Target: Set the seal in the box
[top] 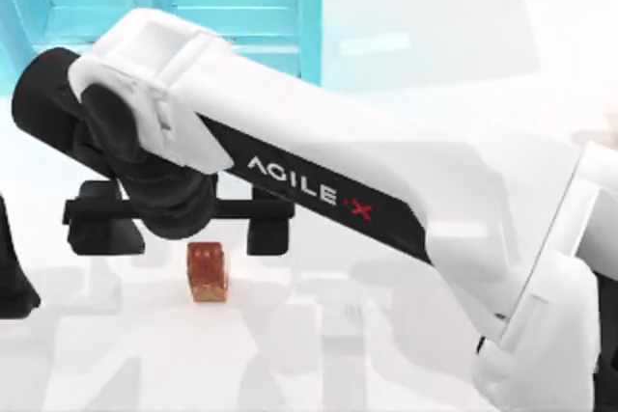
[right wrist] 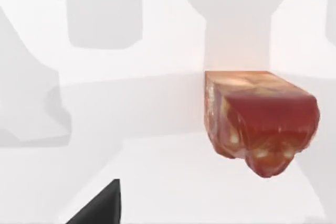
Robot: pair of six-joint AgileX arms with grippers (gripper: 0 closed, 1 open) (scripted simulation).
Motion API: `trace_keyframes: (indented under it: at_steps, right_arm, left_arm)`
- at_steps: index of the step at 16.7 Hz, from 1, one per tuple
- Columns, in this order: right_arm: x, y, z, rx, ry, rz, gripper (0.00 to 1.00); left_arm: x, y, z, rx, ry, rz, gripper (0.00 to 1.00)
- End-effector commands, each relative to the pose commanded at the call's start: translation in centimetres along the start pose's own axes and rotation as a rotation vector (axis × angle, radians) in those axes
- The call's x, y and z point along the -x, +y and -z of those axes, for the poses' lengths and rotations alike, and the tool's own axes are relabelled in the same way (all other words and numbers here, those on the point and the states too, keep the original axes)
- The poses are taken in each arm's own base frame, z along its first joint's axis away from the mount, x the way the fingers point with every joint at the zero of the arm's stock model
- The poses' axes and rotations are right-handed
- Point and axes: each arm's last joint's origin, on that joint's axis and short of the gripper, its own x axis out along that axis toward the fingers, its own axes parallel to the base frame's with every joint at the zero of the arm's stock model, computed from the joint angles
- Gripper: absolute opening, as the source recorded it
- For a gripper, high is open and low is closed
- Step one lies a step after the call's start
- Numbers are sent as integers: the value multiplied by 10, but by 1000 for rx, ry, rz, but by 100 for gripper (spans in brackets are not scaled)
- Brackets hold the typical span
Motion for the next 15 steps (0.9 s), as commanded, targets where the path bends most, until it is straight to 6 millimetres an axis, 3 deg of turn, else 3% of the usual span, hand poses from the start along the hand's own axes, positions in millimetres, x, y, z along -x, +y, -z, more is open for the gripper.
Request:
trace_keyframes:
  at_steps: [8,13,15]
  right_arm:
    - [-79,0,2,0,0,-1,100]
    - [-83,-1,3,0,0,0,100]
    - [-83,-1,3,0,0,0,85]
  left_arm:
    - [0,0,0,0,0,0,100]
    - [0,0,0,0,0,0,100]
    - [0,0,0,0,0,0,100]
